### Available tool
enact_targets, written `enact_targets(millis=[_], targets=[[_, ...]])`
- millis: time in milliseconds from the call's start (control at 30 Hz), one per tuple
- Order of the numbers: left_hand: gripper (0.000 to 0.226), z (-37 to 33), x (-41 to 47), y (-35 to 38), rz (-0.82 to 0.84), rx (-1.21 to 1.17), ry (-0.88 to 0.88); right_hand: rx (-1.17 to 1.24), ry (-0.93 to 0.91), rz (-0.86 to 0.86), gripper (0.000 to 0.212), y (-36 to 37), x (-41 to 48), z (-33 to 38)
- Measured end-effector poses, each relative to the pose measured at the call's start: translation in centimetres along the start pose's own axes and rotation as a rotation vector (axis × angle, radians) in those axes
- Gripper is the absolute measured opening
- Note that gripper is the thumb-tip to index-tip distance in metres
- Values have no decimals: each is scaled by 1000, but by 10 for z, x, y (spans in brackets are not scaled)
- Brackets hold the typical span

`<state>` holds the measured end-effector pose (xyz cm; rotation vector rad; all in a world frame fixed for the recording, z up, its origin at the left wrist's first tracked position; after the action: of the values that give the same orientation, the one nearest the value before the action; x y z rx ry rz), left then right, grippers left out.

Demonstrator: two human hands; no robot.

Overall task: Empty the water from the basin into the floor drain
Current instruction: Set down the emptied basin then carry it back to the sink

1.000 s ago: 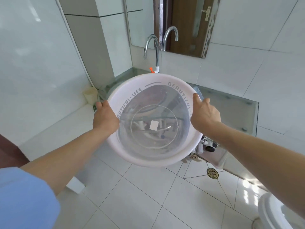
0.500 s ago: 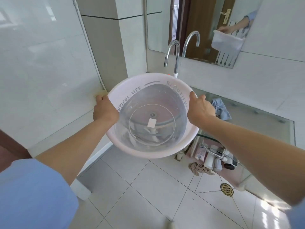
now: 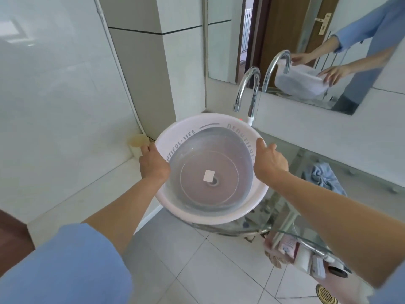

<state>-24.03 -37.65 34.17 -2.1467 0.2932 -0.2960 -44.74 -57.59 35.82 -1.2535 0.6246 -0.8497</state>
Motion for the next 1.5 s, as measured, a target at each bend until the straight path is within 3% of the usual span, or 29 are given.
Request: enact_targets(millis=[333, 833, 1233, 1500], targets=[[57, 0, 69, 61, 108, -65, -15, 16, 59, 70, 56, 50, 75, 0], [40, 20, 123, 128, 225, -131, -46, 5, 134, 171, 61, 127, 120, -11], [61, 42, 135, 180, 313, -285, -129, -4, 184, 186, 58, 154, 125, -26], [65, 45, 140, 191, 340, -247, -129, -13, 187, 196, 60, 159, 129, -28]])
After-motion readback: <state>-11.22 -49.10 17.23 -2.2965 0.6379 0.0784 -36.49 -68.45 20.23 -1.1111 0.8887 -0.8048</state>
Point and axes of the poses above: each hand's wrist, its own x-axis towards the middle knuckle, its own y-axis out of the palm, z = x × y, the point moved 5 cm from there along x, towards the middle knuckle, and after that the axes turned 3 degrees about -z, right-handed, at the moved point
